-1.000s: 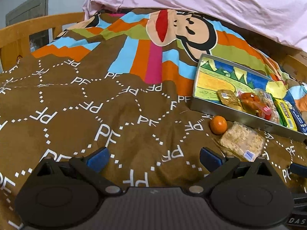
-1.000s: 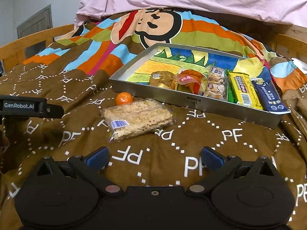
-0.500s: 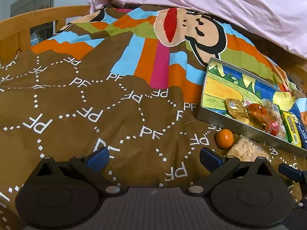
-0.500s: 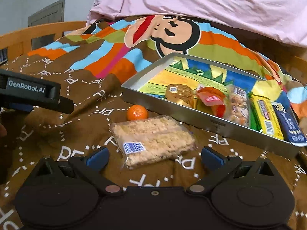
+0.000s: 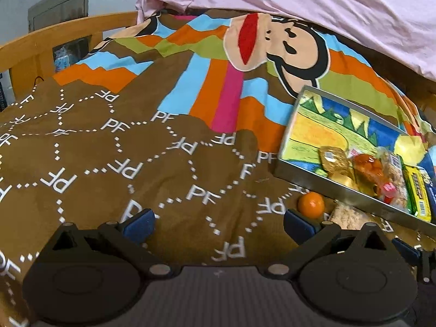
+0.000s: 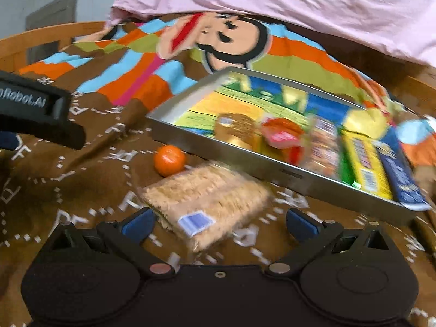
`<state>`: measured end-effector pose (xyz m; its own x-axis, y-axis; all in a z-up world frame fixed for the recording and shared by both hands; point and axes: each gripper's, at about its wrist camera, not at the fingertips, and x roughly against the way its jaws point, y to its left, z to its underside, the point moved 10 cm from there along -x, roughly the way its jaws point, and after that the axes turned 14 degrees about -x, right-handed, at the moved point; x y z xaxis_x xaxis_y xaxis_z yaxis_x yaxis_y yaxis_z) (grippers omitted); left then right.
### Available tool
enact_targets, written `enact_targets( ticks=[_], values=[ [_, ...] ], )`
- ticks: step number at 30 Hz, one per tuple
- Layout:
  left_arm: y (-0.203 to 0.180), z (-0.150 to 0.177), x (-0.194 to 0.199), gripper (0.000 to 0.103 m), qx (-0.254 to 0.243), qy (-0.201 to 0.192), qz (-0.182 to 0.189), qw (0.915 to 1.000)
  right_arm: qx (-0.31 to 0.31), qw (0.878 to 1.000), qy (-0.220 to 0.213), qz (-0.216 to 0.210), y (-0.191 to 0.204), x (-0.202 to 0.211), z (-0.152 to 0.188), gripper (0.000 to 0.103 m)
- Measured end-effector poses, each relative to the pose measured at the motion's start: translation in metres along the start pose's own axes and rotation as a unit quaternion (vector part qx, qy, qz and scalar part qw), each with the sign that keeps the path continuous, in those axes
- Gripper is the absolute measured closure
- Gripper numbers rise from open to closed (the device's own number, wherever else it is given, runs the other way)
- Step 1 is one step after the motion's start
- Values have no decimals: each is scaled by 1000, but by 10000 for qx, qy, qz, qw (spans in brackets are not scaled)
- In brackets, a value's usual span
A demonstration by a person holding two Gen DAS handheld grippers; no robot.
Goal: Organize snacks
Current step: 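Move the left tool toward the orange ball while the right tool moves toward the rice-crisp bar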
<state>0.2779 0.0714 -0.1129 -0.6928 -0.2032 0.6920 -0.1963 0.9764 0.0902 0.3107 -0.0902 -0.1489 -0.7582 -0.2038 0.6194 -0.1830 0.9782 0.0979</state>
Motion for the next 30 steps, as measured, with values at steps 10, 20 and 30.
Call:
enact_targets(
  ticks=[10, 20, 30],
  values=[
    [-37, -4, 20, 1, -362, 166, 24, 9992, -1315, 9886, 344, 646, -75, 31, 1, 1],
    [-53, -25, 17, 1, -838, 180, -14, 9963, -1715, 9844, 58, 397, -71, 43, -7, 1],
    [-55, -35, -19, 1, -1384, -327, 682, 9875, -1771, 9837, 5, 311, -59, 25, -9, 1]
  ],
)
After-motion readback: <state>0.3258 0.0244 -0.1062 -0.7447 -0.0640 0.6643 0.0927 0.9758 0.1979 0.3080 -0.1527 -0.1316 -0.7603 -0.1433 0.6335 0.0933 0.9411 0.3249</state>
